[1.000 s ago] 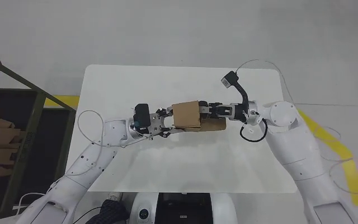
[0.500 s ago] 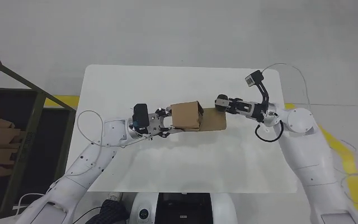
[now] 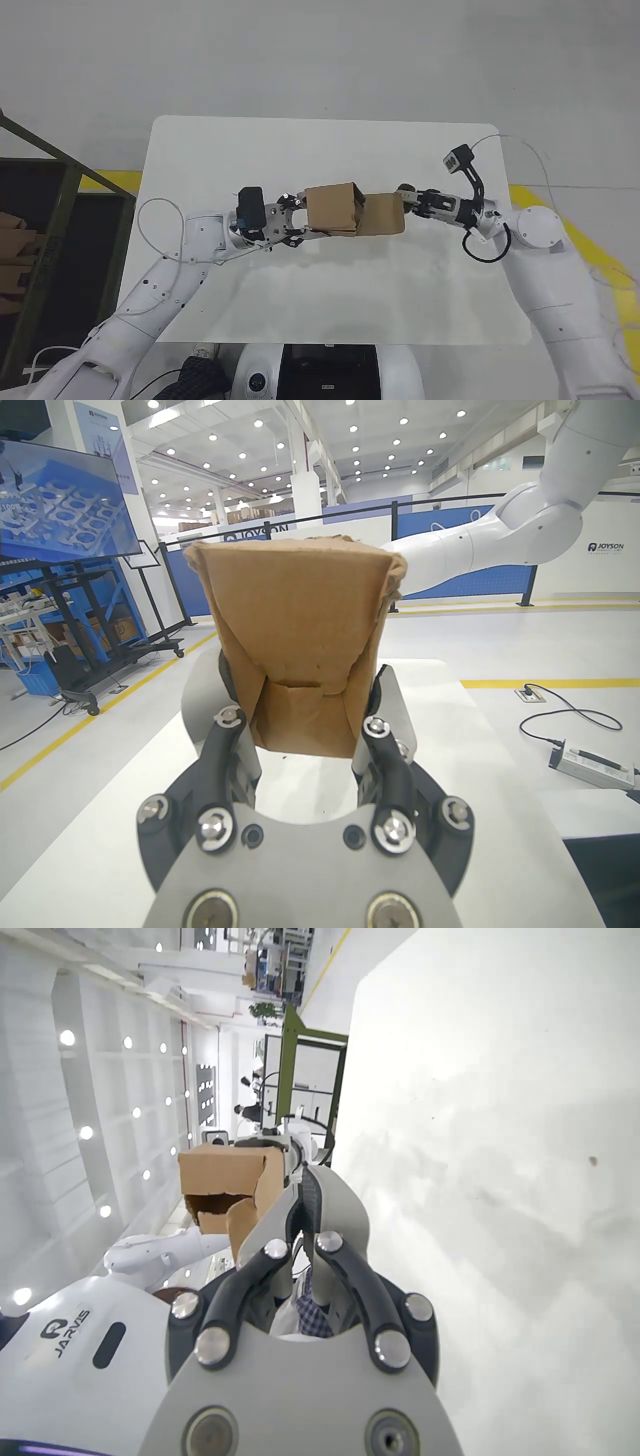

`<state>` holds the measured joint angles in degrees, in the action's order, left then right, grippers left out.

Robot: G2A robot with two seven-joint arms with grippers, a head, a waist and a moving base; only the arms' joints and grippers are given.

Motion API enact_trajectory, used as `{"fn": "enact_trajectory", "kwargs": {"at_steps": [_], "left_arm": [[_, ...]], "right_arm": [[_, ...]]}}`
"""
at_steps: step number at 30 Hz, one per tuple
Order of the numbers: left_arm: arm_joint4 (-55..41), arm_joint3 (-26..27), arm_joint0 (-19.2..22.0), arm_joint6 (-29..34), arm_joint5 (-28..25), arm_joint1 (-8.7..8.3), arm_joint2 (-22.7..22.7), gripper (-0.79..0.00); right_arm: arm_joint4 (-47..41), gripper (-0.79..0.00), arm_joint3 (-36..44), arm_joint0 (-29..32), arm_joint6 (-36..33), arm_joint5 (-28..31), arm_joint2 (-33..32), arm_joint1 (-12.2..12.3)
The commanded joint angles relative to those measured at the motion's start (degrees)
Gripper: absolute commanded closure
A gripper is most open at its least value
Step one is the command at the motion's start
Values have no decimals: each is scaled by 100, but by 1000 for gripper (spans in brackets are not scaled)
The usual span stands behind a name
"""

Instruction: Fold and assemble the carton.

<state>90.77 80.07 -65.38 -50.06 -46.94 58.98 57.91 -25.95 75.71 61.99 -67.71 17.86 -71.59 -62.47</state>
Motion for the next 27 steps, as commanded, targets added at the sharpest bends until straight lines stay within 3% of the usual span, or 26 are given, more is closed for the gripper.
{"fn": "enact_trajectory", "kwargs": {"at_steps": [1, 13, 20, 22, 23, 27], "left_arm": [[-6, -3, 6, 30, 12, 3, -8, -385], [55, -191, 101, 258, 200, 38, -97, -385], [118, -233, 131, 270, 231, 42, -121, -385], [132, -239, 128, 259, 237, 39, -114, -385], [135, -239, 126, 256, 237, 38, -112, -382], [152, -244, 120, 247, 225, 32, -107, -385]], "right_arm": [[-95, 0, -33, -60, -120, 74, 101, -21], [-469, 0, 312, -159, -751, 154, 348, -47], [-400, 0, 408, -249, -717, 99, 489, -65], [-397, -83, 380, -271, -682, 87, 501, -67], [-386, -206, 367, -280, -675, 73, 506, -66], [-383, -231, 348, -290, -647, 61, 509, -62]]}}
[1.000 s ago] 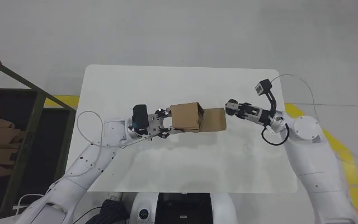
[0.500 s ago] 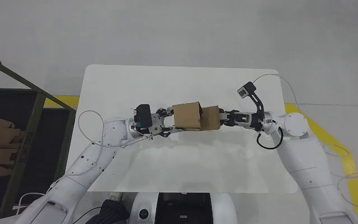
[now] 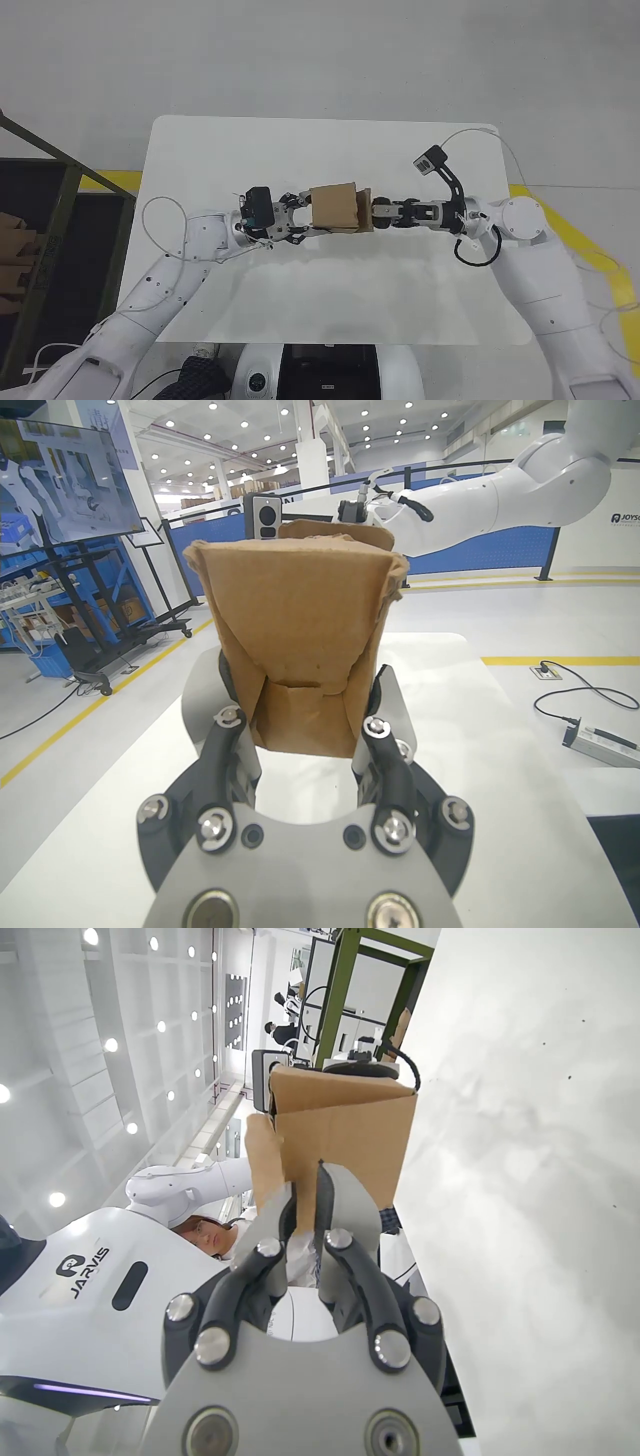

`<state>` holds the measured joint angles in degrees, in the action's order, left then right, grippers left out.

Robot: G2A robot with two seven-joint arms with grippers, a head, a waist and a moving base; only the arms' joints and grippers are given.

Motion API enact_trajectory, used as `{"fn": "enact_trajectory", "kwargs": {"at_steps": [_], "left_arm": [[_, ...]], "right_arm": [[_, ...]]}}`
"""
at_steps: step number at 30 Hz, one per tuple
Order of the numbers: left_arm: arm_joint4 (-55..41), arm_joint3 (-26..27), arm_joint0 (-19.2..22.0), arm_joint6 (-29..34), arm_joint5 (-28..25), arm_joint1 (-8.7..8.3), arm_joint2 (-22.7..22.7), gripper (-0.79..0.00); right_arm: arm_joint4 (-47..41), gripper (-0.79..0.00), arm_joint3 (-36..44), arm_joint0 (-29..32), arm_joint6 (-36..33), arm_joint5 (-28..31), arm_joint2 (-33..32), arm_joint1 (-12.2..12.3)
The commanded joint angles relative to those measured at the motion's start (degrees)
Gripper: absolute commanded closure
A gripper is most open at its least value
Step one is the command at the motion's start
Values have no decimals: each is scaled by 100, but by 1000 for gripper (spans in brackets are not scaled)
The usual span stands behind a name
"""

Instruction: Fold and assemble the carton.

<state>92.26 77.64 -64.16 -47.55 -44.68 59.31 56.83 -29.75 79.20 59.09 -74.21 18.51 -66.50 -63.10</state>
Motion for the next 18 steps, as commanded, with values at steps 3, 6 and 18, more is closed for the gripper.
{"fn": "enact_trajectory", "kwargs": {"at_steps": [3, 6, 18], "left_arm": [[34, 0, -4, -9, 6, -2, -11, -391], [57, 2, 5, 5, 18, -1, -23, -391], [53, 15, 32, 68, 32, 9, -62, -388]], "right_arm": [[8, -206, 2, -1, 14, -8, 4, 5], [26, -209, 9, -3, 25, -2, 8, 9], [-73, -215, 36, -40, -51, 63, 7, 19]]}}
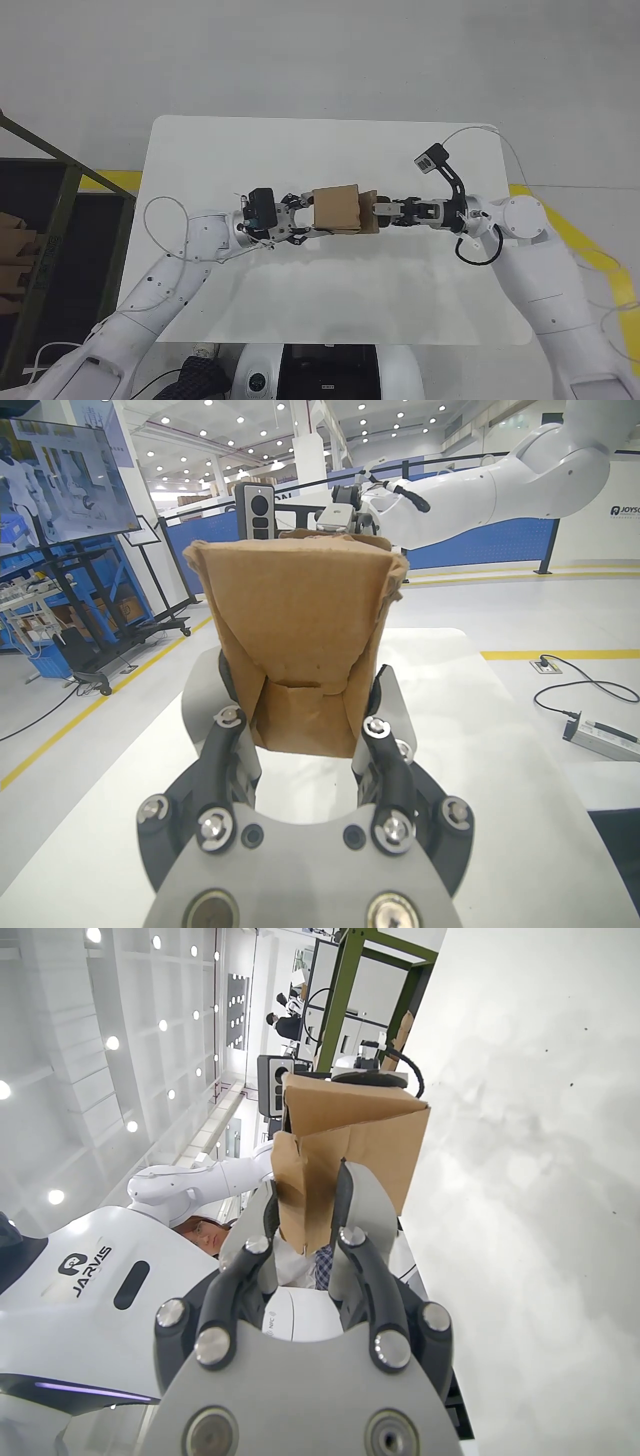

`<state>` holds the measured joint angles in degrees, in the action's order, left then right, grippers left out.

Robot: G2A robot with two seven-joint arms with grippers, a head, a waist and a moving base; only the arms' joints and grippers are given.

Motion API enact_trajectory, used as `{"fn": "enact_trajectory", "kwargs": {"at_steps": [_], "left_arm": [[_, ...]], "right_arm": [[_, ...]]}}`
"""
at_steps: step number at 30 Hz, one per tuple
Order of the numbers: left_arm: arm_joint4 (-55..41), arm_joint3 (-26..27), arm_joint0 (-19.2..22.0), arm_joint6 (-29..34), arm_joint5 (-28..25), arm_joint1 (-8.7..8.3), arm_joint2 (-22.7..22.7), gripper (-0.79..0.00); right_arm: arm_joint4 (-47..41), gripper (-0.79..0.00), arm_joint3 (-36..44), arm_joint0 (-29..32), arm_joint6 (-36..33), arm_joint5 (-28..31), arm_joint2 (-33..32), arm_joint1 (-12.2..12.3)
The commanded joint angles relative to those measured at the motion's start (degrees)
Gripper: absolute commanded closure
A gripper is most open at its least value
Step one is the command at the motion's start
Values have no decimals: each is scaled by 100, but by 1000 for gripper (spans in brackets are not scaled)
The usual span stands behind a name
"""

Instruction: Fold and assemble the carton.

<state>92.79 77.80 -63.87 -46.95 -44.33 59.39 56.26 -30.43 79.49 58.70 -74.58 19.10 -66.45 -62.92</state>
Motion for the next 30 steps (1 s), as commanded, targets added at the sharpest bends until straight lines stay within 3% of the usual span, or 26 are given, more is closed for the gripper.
{"fn": "enact_trajectory", "kwargs": {"at_steps": [1, 7, 30], "left_arm": [[-2, -1, 7, 13, -4, 2, -8, -388], [-14, -4, 17, 23, 1, 6, -21, -388], [58, 62, -30, -34, 60, -11, -9, -400]], "right_arm": [[-19, -212, 7, -2, -24, 6, 2, 2], [-50, -166, -2, -11, -49, 2, 18, 6], [209, -142, 121, -68, 193, -134, 133, 12]]}}
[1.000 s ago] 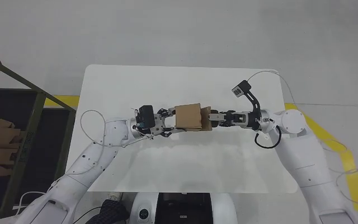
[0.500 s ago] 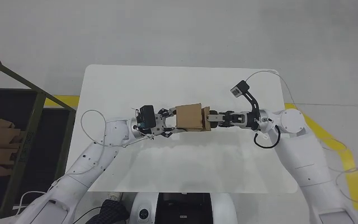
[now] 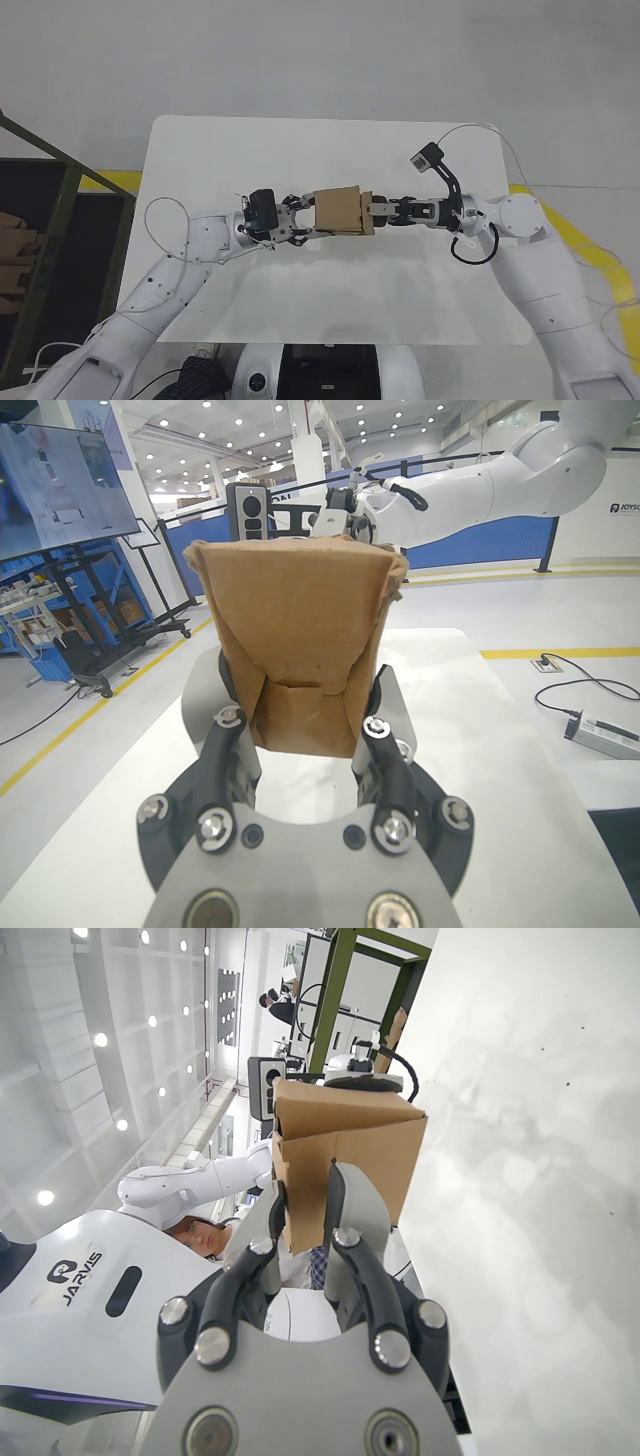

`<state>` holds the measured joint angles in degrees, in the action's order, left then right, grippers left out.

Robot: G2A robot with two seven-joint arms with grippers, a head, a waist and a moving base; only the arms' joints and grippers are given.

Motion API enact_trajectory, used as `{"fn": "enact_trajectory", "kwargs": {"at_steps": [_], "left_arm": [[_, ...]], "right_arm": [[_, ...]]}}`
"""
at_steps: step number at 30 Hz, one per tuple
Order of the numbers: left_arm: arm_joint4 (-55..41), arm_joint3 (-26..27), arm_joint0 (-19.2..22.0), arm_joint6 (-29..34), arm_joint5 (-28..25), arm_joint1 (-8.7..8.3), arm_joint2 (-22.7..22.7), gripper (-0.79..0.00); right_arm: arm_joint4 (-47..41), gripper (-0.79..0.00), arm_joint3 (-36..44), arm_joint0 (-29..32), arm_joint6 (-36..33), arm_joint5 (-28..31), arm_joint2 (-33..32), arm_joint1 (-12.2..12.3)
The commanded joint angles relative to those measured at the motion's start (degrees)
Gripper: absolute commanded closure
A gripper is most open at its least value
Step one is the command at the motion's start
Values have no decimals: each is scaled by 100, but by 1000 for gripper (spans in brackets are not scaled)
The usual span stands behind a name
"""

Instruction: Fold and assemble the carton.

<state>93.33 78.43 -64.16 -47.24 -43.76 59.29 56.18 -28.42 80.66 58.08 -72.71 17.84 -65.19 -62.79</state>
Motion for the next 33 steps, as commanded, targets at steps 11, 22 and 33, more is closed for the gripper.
{"fn": "enact_trajectory", "kwargs": {"at_steps": [11, 22, 33], "left_arm": [[58, 42, -33, -60, 6, -16, 10, -388], [121, 71, -56, -67, 12, -30, 5, -385], [169, 75, -36, 29, 27, -29, -34, -372]], "right_arm": [[53, -126, 19, -37, 110, -27, 55, -4], [126, -95, 54, -105, 206, -84, 141, -18], [358, -105, 183, -115, 420, -263, 159, -7]]}}
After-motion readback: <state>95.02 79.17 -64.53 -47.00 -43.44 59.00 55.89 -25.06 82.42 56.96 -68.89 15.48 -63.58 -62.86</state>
